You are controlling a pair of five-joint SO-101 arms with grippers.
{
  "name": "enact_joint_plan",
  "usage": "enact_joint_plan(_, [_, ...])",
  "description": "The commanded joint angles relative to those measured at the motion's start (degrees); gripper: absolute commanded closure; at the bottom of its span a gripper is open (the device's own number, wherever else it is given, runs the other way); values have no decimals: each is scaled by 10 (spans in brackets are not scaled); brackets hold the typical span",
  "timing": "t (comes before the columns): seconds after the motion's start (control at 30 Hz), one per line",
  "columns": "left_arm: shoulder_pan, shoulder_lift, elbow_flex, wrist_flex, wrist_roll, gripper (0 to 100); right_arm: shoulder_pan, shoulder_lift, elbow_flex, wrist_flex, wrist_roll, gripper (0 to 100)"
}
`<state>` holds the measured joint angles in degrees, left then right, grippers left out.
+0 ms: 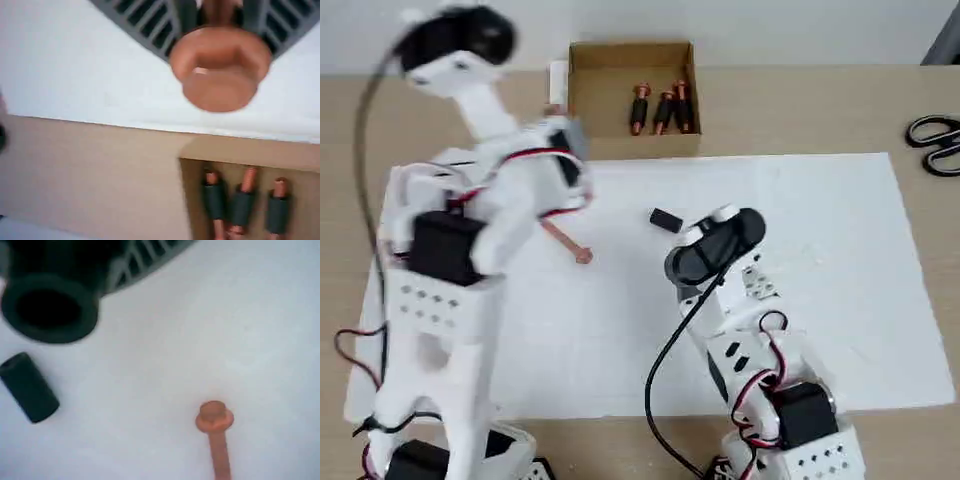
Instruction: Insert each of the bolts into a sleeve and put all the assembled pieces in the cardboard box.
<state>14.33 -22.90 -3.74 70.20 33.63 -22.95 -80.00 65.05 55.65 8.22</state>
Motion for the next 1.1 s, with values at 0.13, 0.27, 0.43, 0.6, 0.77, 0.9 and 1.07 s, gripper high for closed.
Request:
enact_joint_plan(0.13, [42,-18,122,-176,0,994,-32,-10,9,-15,-57,995])
enact_joint_plan(0.27, [55,-19,166,-191,0,994,-44,-7,11,-15,-57,995])
enact_joint_plan(0.43, [75,-19,200,-192,0,994,-61,-6,11,-15,-57,995])
enact_joint_plan(0.6, [89,-20,207,-183,1,994,-61,-5,11,-15,-57,995])
enact_joint_plan(0.77, [108,-72,216,-170,2,994,-61,-5,12,-15,-57,995])
enact_joint_plan(0.9, [108,-113,246,-170,2,994,-61,-5,12,-15,-57,995])
enact_joint_plan(1.07, [116,-143,298,-203,2,994,-61,-5,12,-15,-58,995])
